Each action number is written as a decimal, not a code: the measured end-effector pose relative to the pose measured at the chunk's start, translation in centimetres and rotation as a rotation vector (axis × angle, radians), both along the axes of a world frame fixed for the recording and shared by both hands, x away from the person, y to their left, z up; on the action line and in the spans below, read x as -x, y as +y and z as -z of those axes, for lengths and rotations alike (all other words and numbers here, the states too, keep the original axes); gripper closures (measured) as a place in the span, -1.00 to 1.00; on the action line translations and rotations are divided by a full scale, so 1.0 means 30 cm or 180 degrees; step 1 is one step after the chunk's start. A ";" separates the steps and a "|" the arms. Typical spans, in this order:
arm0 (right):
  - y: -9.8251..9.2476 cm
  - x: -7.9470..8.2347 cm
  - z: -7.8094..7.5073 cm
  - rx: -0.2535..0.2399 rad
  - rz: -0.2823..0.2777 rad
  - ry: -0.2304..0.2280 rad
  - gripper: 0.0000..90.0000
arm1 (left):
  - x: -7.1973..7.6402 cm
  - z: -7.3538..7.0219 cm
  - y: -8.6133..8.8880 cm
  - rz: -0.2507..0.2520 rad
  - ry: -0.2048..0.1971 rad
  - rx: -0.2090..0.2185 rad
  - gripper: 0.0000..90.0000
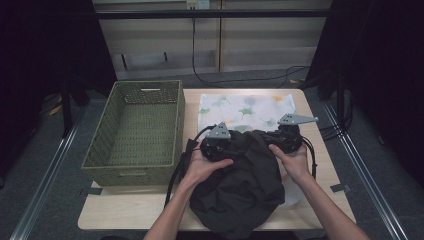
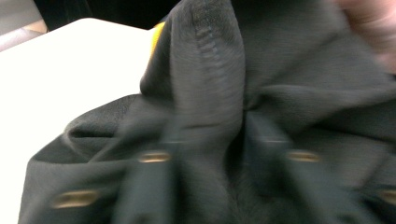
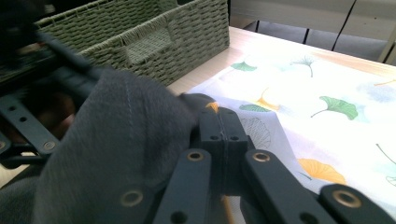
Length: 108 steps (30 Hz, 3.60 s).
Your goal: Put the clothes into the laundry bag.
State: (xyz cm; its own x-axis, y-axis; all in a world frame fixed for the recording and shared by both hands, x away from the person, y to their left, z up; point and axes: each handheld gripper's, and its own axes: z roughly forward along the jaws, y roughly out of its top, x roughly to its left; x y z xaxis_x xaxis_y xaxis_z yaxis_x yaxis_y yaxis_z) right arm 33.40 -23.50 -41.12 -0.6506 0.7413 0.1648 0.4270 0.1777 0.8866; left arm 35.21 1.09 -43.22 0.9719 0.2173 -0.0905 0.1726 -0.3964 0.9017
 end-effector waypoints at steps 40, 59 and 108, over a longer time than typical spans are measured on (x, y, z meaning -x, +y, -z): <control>-0.074 0.174 0.028 0.0138 -0.0034 0.0086 1.00 | 0.051 0.027 -0.007 -0.0243 0.0001 -0.0073 0.06; -0.070 0.152 0.026 0.0118 0.0005 0.0054 1.00 | -0.043 0.187 0.075 -0.0577 0.0440 -0.0713 0.60; 0.019 0.122 -0.070 -0.0165 -0.0206 -0.0166 1.00 | 0.049 0.153 -0.139 0.0038 0.0079 -0.0778 0.93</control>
